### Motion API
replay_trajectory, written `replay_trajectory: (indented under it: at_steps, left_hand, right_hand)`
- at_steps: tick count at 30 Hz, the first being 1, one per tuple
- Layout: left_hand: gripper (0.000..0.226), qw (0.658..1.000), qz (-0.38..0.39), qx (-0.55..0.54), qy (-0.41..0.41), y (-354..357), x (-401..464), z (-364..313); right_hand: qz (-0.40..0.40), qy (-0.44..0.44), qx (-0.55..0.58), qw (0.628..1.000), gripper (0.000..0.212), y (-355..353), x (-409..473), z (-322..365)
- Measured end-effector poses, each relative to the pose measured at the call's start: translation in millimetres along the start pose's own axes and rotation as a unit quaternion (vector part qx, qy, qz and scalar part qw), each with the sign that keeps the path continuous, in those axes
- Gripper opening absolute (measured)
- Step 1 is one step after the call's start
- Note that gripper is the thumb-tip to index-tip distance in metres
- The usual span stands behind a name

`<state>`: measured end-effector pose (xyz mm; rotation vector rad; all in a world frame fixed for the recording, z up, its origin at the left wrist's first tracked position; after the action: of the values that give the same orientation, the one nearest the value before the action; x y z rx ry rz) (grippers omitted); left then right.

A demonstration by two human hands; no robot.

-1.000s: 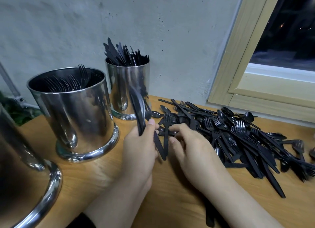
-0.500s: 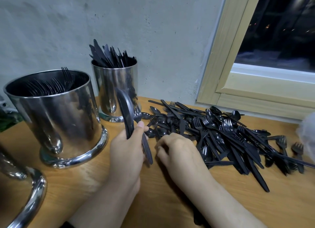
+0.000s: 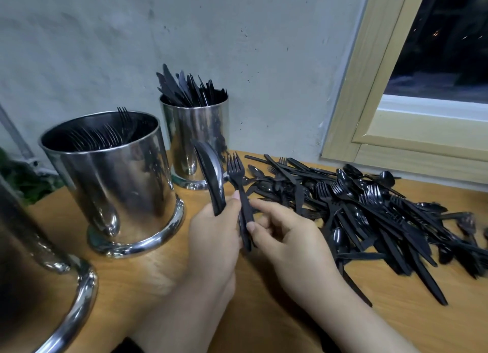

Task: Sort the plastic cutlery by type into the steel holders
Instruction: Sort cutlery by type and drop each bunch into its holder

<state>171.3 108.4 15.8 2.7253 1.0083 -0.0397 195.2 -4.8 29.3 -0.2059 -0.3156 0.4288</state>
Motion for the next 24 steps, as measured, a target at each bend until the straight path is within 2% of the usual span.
replay_trajectory:
  at_steps: [3,9,14,17,20,24]
  left_hand:
    - [0.025,1.0,0.003,-0.023,-0.008,1,0,1]
    - [0.021,0.998,0.057,-0.021,-0.016,5,-4,2]
    - [0.017,0.998,0.07,-0.01,-0.006,4,2,9]
    - [0.02,0.997,0.08,-0.019,0.009,5,1,6]
    - [0.021,0.995,0.09,0.013,0.032,4,1,4]
    - [0.019,0.994,0.101,0.021,0.031,4,0,6]
  right_hand:
    - [0.004,0.002,-0.025,1.0,0.043,0,-1,1]
    - [-0.004,0.013,-0.034,0.999,0.036,-3,-1,-1]
    - [-0.007,-0.061,-0.141,0.988,0.021,-8,-2,-1]
    - [-0.077,-0.105,-0.201,0.971,0.015,-25,5,-2]
    - [-0.126,-0.046,-0.314,0.94,0.015,-62,18,-14]
    - [-0.064,0.078,-0.45,0.887,0.03,-87,22,-29]
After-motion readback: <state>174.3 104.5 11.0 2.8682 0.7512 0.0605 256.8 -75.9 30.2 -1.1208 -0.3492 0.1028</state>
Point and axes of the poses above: each hand's wrist, its own x-axis towards the middle knuckle, its own y-axis out of the palm, z = x × y, the point moved 2 cm from there along x, towards the middle knuckle, and after that the axes turned 5 degrees about x, right-handed, at the moved point
